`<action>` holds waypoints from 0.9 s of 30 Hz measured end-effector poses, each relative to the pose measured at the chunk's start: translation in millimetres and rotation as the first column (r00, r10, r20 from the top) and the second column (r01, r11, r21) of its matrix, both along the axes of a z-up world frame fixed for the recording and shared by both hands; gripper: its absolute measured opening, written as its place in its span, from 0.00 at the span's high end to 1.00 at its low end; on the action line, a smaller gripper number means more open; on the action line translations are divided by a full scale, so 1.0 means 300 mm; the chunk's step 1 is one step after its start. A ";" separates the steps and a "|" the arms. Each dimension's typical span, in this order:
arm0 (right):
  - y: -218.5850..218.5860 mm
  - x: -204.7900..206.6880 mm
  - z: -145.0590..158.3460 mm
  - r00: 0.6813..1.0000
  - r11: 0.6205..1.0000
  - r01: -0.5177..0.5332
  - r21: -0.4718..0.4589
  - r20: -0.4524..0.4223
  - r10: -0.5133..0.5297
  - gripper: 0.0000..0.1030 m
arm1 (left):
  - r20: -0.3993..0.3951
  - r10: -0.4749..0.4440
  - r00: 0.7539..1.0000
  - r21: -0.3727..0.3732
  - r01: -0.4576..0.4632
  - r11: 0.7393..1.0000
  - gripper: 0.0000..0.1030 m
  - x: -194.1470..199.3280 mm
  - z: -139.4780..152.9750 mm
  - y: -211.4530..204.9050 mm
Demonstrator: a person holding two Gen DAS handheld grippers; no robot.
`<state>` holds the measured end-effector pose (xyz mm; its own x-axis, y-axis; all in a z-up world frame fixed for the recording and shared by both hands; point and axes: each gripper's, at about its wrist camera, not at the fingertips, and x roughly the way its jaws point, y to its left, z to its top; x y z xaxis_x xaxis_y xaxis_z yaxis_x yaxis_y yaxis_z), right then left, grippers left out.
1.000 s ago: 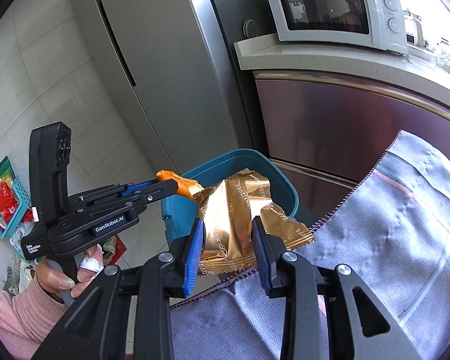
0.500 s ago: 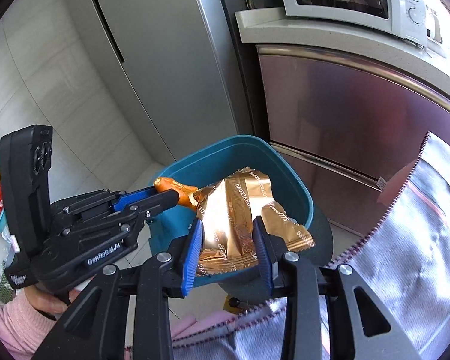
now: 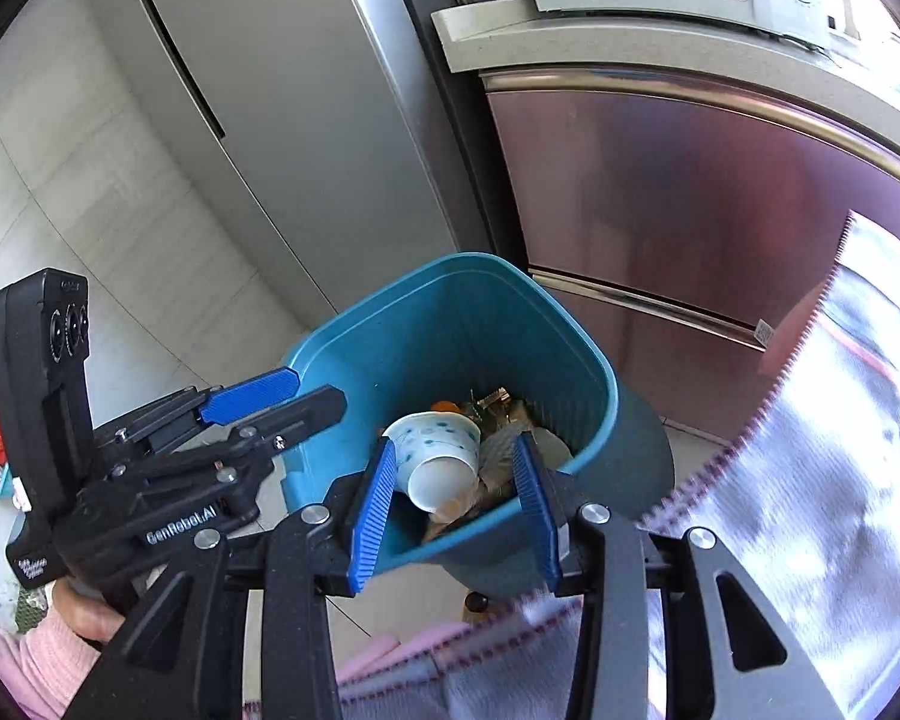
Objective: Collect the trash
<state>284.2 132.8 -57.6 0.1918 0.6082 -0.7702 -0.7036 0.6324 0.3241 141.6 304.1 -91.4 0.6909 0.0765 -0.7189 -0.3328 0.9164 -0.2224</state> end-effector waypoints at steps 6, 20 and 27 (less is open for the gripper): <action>-0.125 -0.081 0.062 0.999 0.997 0.022 0.074 0.040 -0.025 0.54 | 0.078 -0.014 0.997 0.058 0.010 0.998 0.24 -0.077 0.071 -0.053; -0.458 -0.331 0.172 0.930 0.970 0.182 0.161 0.293 -0.223 0.17 | 0.198 -0.103 0.975 0.161 0.071 0.984 0.06 -0.268 0.185 -0.266; -0.615 -0.461 0.188 0.836 0.932 0.305 0.195 0.415 -0.360 0.07 | 0.249 -0.138 0.959 0.201 0.088 0.976 0.06 -0.330 0.211 -0.393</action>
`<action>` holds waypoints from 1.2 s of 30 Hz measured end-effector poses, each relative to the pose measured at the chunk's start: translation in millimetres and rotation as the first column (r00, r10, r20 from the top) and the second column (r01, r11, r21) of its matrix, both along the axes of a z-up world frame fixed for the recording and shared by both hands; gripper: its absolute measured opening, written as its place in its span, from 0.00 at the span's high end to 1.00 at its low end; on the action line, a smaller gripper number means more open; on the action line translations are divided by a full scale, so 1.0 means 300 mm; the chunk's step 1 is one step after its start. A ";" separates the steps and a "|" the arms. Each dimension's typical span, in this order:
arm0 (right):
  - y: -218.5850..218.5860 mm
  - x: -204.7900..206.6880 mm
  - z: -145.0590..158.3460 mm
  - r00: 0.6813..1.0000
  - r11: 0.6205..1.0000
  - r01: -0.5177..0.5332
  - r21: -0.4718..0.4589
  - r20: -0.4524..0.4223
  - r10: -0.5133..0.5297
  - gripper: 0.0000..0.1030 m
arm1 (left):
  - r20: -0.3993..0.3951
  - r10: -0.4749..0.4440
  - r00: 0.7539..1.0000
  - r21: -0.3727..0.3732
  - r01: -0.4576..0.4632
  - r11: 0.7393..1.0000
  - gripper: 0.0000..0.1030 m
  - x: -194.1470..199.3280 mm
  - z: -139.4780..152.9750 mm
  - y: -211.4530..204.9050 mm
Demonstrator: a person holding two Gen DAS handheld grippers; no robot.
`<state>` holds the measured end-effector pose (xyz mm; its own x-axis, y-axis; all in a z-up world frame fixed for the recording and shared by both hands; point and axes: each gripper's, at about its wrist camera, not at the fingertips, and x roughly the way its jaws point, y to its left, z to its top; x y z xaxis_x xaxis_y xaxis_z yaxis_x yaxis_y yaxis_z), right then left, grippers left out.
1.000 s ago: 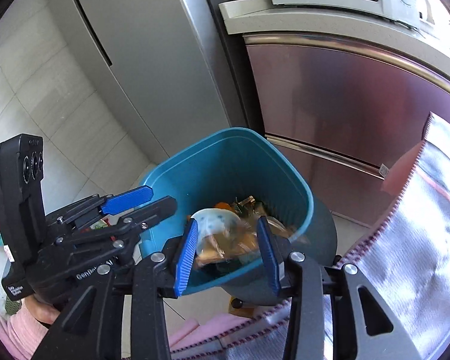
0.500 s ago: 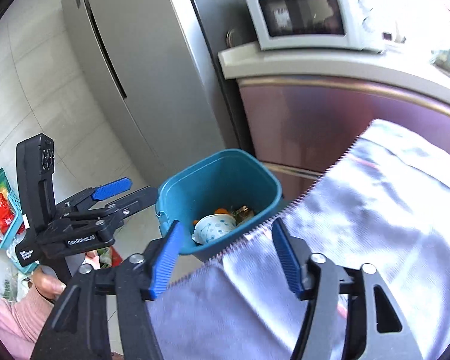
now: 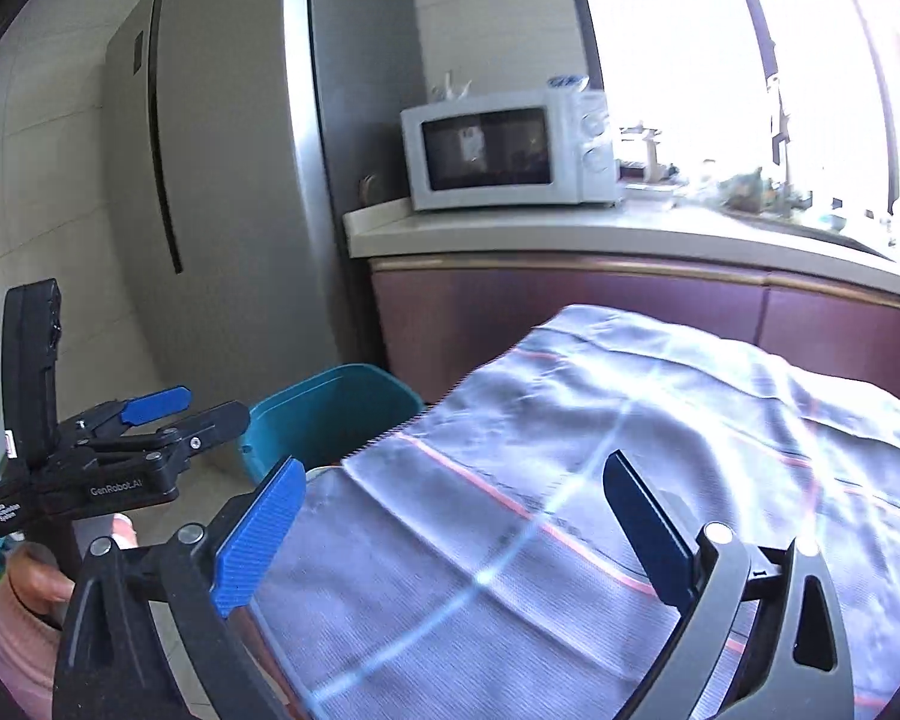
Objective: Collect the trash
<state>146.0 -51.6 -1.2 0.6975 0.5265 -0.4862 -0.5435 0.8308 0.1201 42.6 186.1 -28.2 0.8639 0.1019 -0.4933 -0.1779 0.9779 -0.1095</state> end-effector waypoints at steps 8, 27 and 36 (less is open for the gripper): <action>-0.162 -0.102 0.001 0.980 0.985 0.175 0.016 0.094 -0.175 0.07 | 0.085 -0.034 0.996 0.052 0.030 0.998 0.06 -0.074 0.035 -0.145; -0.294 -0.242 0.014 0.920 0.943 0.328 0.055 0.209 -0.333 0.07 | 0.185 -0.120 0.975 0.123 0.098 0.988 0.06 -0.152 0.064 -0.332; -0.341 -0.251 0.009 0.910 0.931 0.359 0.059 0.200 -0.364 0.07 | 0.193 -0.139 0.971 0.142 0.113 0.983 0.06 -0.149 0.070 -0.387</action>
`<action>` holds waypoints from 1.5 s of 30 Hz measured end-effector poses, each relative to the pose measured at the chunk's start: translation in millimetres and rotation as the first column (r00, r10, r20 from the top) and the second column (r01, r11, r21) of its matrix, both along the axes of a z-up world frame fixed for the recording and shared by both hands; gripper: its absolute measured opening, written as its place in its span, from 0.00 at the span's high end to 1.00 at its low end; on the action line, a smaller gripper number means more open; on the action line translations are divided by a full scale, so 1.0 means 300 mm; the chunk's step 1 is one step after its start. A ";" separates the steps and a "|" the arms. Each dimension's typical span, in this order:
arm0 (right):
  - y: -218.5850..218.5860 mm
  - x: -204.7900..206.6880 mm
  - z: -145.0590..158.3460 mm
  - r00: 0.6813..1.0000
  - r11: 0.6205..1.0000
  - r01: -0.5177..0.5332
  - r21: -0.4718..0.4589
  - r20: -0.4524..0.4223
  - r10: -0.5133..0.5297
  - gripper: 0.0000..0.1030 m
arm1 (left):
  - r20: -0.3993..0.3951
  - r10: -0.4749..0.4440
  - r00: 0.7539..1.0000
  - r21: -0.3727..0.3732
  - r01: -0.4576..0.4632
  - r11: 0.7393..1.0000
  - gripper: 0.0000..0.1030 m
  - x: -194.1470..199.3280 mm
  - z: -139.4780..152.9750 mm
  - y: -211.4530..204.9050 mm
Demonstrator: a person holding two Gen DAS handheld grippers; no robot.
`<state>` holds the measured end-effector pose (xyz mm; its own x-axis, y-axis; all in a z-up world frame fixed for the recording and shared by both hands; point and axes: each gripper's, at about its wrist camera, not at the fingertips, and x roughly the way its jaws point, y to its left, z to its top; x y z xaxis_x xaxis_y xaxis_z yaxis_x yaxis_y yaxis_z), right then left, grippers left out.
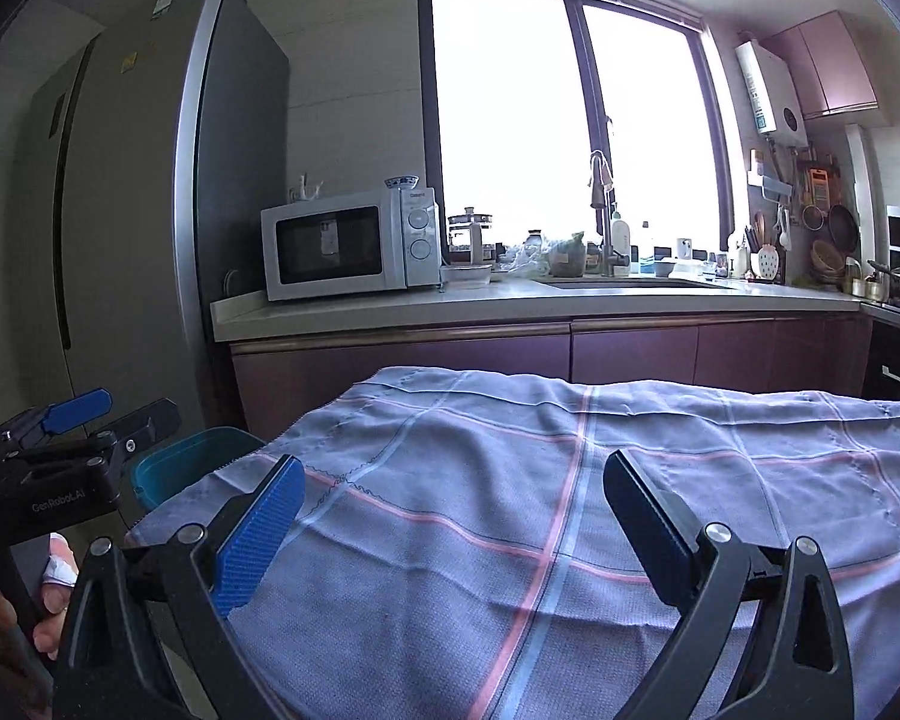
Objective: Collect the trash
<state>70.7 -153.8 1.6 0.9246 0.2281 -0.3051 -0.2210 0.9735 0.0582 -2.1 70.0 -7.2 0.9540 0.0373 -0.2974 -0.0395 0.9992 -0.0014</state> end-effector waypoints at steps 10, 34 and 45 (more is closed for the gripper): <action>-0.034 0.006 -0.006 1.000 1.000 0.011 0.010 -0.007 -0.011 0.07 | -0.006 0.008 1.000 -0.004 -0.008 1.000 0.06 0.008 0.012 -0.016; -0.070 0.006 -0.012 0.999 0.999 0.041 0.021 -0.020 -0.041 0.07 | -0.024 0.001 1.000 -0.011 -0.002 1.000 0.06 0.023 -0.007 -0.052; -0.074 0.006 -0.013 0.999 0.999 0.044 0.022 -0.020 -0.044 0.07 | -0.025 0.001 1.000 -0.010 -0.001 1.000 0.06 0.025 -0.008 -0.052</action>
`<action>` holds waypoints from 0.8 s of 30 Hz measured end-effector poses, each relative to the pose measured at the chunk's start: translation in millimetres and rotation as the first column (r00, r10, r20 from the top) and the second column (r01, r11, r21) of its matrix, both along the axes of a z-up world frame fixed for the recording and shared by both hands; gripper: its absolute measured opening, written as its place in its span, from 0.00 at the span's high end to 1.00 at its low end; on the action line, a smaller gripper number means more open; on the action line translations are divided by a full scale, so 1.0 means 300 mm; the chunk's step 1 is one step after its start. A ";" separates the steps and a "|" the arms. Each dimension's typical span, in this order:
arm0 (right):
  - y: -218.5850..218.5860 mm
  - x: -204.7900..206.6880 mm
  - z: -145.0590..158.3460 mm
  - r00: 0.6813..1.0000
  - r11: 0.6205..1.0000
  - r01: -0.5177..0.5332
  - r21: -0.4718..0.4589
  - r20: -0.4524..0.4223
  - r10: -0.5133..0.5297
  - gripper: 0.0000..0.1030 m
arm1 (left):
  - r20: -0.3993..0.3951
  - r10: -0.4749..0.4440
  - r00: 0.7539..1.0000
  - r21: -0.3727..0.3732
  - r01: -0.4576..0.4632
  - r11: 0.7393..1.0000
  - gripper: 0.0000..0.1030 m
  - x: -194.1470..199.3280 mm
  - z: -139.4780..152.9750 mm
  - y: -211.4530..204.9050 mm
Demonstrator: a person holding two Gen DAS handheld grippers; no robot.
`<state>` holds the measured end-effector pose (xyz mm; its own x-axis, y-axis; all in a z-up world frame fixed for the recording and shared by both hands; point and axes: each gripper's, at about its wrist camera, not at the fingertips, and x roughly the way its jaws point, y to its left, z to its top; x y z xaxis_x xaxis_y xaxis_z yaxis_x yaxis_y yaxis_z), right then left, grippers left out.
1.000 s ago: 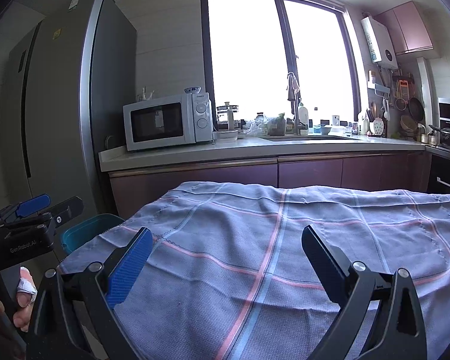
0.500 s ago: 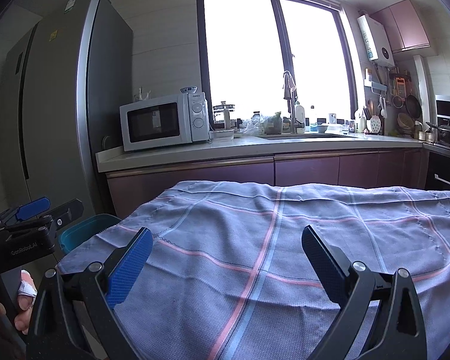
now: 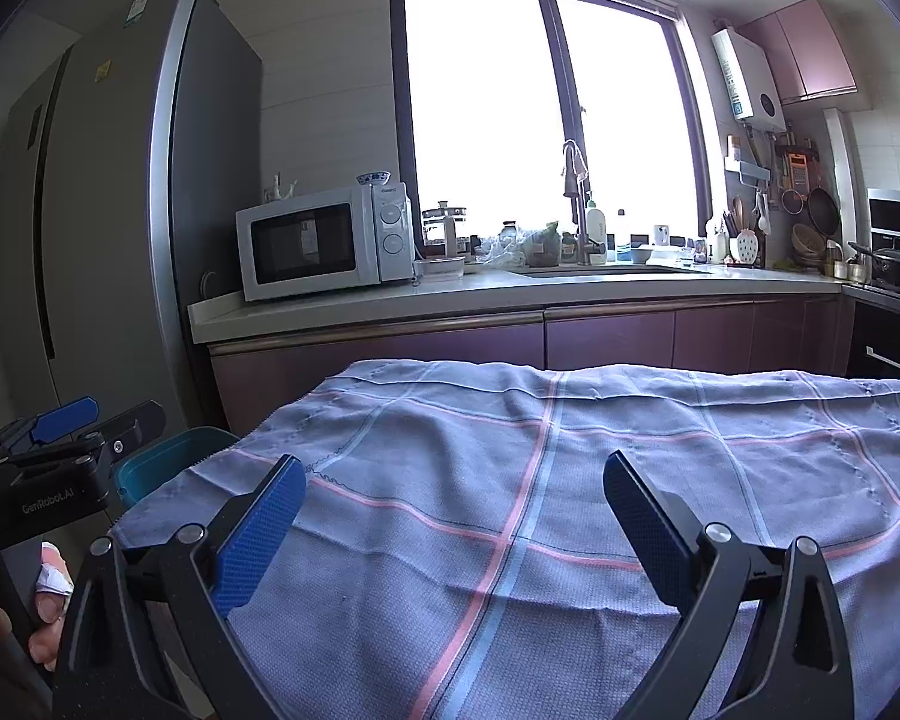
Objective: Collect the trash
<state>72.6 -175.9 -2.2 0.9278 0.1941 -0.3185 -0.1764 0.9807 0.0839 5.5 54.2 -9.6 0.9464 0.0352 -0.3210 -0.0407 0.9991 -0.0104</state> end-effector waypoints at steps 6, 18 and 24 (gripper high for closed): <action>-0.006 -0.002 0.001 1.000 1.000 0.002 0.001 -0.001 -0.002 0.07 | -0.001 0.000 1.000 -0.001 0.000 1.000 0.06 -0.001 -0.002 0.000; -0.012 -0.003 0.002 1.000 1.000 0.003 0.001 0.001 -0.003 0.07 | -0.001 0.001 1.000 -0.001 -0.001 1.000 0.06 -0.003 -0.003 -0.002; -0.016 -0.002 0.005 1.000 1.000 0.002 0.002 -0.001 -0.002 0.07 | -0.001 0.001 1.000 -0.001 -0.001 1.000 0.06 -0.003 -0.004 -0.002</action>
<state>71.9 -180.8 -0.7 0.9281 0.1924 -0.3187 -0.1740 0.9810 0.0855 4.7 53.7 -10.6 0.9459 0.0360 -0.3224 -0.0420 0.9990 -0.0117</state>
